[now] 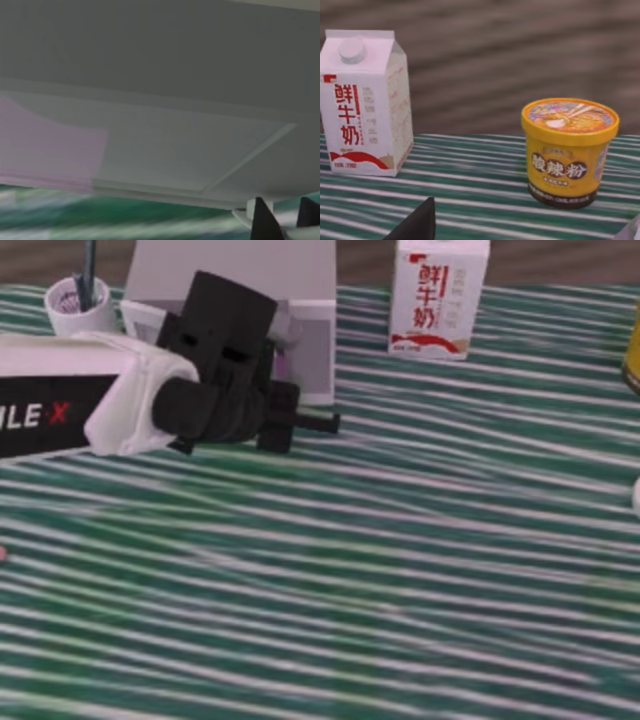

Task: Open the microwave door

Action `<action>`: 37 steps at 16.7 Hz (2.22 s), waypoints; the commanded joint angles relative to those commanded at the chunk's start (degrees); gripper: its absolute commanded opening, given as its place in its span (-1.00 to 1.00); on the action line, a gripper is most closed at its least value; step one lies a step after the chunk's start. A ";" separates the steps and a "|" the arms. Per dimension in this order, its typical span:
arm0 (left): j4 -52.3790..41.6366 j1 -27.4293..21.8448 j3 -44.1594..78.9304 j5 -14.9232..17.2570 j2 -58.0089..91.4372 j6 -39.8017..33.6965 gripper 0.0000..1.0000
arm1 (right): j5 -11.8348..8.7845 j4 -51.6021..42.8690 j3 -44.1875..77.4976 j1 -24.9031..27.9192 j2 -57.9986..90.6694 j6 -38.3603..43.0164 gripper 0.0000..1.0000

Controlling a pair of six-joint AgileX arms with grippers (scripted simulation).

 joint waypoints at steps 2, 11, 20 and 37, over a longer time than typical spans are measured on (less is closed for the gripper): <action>0.00 0.00 0.00 0.00 0.00 0.00 -1.00 | 0.00 0.00 0.00 0.00 0.00 0.00 1.00; 0.00 0.00 0.00 0.00 0.00 0.00 -1.00 | 0.00 0.00 0.00 0.00 0.00 0.00 1.00; 1.26 1.09 -2.29 3.03 -2.31 3.45 -1.00 | 0.00 0.00 0.00 0.00 0.00 0.00 1.00; 1.11 1.36 -3.08 3.47 -2.35 4.09 -1.00 | 0.00 0.00 0.00 0.00 0.00 0.00 1.00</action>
